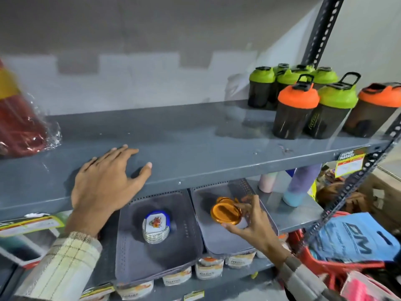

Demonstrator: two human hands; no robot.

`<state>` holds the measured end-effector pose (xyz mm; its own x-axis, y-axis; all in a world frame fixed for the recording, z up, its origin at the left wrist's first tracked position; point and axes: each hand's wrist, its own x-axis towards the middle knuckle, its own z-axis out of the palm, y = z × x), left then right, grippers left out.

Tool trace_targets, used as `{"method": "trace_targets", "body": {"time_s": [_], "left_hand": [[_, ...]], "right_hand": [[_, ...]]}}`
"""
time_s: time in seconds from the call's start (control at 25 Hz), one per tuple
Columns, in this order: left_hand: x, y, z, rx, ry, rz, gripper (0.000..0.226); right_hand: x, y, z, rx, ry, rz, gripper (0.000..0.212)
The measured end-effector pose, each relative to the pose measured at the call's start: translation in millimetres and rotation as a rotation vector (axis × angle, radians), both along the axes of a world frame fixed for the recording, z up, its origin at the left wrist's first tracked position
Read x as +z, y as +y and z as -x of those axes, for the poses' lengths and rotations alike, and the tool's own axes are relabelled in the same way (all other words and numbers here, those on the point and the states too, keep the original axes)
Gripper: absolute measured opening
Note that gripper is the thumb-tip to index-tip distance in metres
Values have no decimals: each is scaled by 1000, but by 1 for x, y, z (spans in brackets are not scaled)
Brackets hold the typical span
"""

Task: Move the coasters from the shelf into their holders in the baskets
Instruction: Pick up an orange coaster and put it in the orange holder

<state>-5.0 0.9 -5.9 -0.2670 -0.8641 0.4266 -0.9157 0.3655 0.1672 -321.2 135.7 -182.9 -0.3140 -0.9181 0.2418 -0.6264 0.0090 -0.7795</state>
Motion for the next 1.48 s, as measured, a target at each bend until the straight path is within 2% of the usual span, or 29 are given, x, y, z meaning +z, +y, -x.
{"method": "trace_targets", "body": {"time_s": [0.2,0.32,0.48,0.68,1.48], "left_hand": [[3,7,3,21,36,5,51],[4,9,4,32,36,-3,51],[5,8,4,40,11,-9,53],[7,9,5,50,30,-17,52],[6,8,5,52,11,-6,52]], "right_hand": [[-53,-36,30,-164,-59,-172,96],[-66,-50,36,-243,62,-248,93],[-80,-61,40,-232,185,-320,91],[-89,-68,44,-248,96,-354,87],[-94,-79,40,-229,67,-390,81]]}}
